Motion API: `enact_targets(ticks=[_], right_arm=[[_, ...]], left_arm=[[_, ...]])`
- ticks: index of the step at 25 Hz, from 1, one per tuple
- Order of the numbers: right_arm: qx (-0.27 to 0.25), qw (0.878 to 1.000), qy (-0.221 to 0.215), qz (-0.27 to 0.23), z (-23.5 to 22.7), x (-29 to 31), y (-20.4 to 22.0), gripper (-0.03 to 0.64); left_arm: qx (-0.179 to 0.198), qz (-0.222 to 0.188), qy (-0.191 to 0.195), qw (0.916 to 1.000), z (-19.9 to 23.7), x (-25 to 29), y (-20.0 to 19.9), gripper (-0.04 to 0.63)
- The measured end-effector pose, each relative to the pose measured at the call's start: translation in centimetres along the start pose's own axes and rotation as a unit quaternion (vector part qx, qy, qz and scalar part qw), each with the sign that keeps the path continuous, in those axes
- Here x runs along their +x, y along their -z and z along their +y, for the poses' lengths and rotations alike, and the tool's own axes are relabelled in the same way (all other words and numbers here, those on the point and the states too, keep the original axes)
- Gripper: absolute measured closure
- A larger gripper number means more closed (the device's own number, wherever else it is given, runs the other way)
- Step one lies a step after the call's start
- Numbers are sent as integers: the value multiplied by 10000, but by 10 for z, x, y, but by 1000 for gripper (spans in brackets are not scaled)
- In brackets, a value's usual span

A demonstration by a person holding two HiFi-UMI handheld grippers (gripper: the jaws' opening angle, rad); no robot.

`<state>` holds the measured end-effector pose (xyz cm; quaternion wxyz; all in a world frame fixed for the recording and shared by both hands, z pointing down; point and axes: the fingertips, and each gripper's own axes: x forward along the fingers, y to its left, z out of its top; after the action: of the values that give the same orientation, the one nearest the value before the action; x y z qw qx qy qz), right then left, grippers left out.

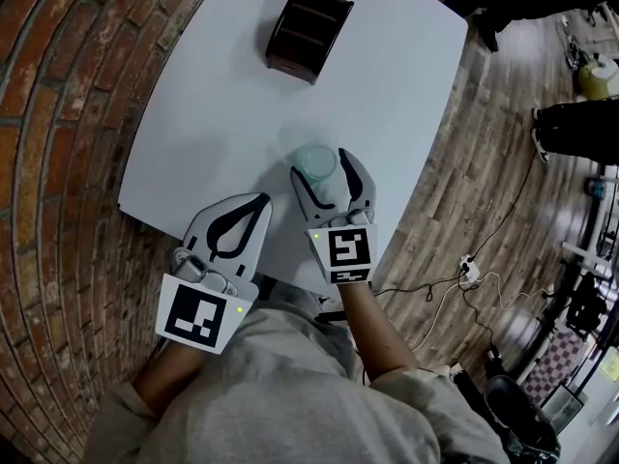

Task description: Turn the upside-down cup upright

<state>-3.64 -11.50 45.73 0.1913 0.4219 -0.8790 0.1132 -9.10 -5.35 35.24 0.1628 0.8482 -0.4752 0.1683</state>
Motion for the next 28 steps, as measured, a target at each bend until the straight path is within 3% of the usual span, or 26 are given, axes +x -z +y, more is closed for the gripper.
enact_targets(ticks=[28], right_arm=[[-127,9999,-2,5,-2,9,5,307]], left_arm=[[-72,18,-103,9999,9,1,1,586]])
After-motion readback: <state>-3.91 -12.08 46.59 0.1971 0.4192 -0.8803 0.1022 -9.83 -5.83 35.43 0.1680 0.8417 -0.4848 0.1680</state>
